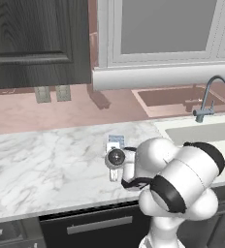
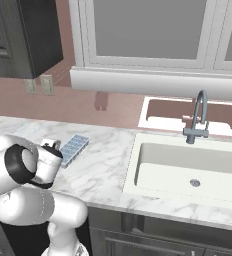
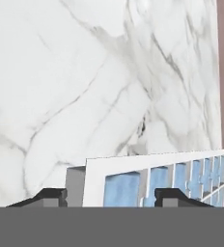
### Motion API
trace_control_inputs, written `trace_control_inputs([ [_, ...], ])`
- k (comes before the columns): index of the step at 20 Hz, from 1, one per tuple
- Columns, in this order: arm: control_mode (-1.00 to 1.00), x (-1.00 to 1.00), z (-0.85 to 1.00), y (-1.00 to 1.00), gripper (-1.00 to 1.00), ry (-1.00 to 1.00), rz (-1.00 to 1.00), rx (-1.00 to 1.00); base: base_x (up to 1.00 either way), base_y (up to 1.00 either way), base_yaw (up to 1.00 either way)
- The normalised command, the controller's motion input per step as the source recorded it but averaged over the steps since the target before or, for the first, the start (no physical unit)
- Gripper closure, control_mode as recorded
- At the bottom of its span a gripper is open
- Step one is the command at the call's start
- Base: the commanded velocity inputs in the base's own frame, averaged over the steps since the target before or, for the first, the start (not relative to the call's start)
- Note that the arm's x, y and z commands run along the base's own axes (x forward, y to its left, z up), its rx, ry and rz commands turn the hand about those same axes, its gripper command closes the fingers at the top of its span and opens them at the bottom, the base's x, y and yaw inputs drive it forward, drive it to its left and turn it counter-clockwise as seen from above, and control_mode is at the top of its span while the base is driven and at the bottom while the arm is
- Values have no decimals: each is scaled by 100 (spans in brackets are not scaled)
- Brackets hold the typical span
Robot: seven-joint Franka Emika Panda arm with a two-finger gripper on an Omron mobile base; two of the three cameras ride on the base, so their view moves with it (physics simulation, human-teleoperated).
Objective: The ice cube tray has been filled with water. Take the tray and place it in the freezer to make ice. Close the freezer door after placing the tray.
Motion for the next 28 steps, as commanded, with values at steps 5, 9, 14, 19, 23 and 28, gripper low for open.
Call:
trace_control_inputs([
  [5, -100, -34, 65, 0, 100, -1, 0, 0, 0, 0, 0],
  [9, -100, -11, 93, 0, 100, 0, 3, 0, 0, 0, 0],
  [14, -100, -6, 100, 0, 100, 0, 7, 0, 0, 0, 0],
  [19, -100, -25, 91, 0, 100, 5, 6, 0, 0, 0, 0],
  [23, -100, -53, 72, 0, 100, 1, 4, -7, 0, 0, 0],
  [28, -100, -69, 41, -2, 100, -2, 2, -18, 0, 0, 0],
])
